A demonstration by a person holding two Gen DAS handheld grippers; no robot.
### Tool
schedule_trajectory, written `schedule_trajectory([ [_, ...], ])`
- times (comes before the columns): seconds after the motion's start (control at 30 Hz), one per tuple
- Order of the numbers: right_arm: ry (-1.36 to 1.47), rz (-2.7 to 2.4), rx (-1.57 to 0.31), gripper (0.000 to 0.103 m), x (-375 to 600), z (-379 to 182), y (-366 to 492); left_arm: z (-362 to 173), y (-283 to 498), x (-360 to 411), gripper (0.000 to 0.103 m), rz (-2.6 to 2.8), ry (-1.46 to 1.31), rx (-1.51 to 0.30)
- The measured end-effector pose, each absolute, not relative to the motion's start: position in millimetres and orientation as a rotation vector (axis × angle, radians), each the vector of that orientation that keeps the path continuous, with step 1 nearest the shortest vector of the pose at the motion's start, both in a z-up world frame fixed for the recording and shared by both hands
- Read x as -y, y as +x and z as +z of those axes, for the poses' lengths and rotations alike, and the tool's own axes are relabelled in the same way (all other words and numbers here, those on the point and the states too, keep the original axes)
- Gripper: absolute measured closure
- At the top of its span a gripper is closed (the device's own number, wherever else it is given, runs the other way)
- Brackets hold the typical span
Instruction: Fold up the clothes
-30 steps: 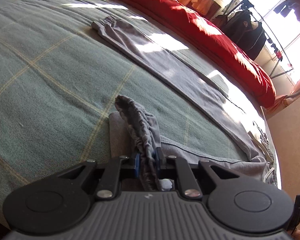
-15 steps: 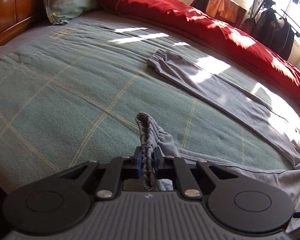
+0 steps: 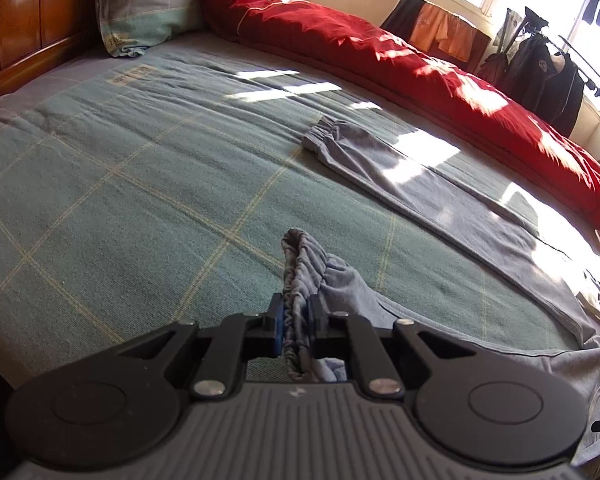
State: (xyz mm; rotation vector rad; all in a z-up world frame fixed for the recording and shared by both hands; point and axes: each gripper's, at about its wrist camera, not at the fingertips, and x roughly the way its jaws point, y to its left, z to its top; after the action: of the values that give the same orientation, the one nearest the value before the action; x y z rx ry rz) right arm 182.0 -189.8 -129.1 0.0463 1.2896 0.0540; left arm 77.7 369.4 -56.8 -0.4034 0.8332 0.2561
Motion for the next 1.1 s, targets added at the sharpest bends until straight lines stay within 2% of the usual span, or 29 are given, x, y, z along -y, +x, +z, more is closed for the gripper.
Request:
schedule_trajectory([
  [0.13,0.038,0.056,-1.292,0.000,185.3,-128.6,181.3,-75.2,71.1,-373.8,0.093,0.278,-0.403,-0.888],
  [0.17,0.035,0.056,-1.294,0.000,183.7,-129.1,181.0,-81.9,68.6,-375.6,0.092,0.280,-0.404,-0.906],
  [0.2,0.032,0.056,-1.295,0.000,182.0,-129.6,180.8,-87.8,66.5,-377.6,0.085,0.287,-0.403,-0.921],
  [0.33,0.021,0.060,-1.305,0.000,180.3,-133.0,182.6,-98.6,56.0,-388.2,0.084,0.375,-0.394,-0.932],
  [0.37,0.020,0.062,-1.307,0.000,179.2,-133.7,182.5,-98.5,52.1,-391.6,0.079,0.384,-0.407,-0.923],
  [0.43,0.020,0.069,-1.310,0.000,177.0,-134.9,182.1,-97.7,43.1,-397.2,0.076,0.381,-0.452,-0.902],
  [0.6,0.027,0.073,-1.323,0.000,174.6,-139.9,182.5,-103.8,17.9,-394.7,0.056,0.365,-0.559,-0.877],
  [0.7,0.027,0.073,-1.329,0.000,174.2,-142.6,182.4,-120.3,2.1,-395.7,0.054,0.333,-0.732,-0.861],
  [0.8,0.031,0.072,-1.330,0.000,174.0,-143.4,182.0,-143.6,-3.4,-396.3,0.053,0.292,-0.897,-0.859],
  [0.97,0.035,0.078,-1.330,0.000,176.0,-142.6,181.3,-159.3,1.0,-399.1,0.057,0.302,-0.998,-0.794],
  [1.03,0.039,0.083,-1.330,0.000,176.4,-142.0,181.0,-156.8,5.5,-395.4,0.067,0.330,-0.947,-0.801],
  [1.07,0.041,0.086,-1.329,0.000,176.8,-141.6,181.0,-155.2,8.0,-393.2,0.081,0.346,-0.914,-0.807],
  [1.1,0.043,0.088,-1.328,0.000,177.1,-141.2,180.9,-153.3,8.9,-391.0,0.083,0.353,-0.888,-0.809],
])
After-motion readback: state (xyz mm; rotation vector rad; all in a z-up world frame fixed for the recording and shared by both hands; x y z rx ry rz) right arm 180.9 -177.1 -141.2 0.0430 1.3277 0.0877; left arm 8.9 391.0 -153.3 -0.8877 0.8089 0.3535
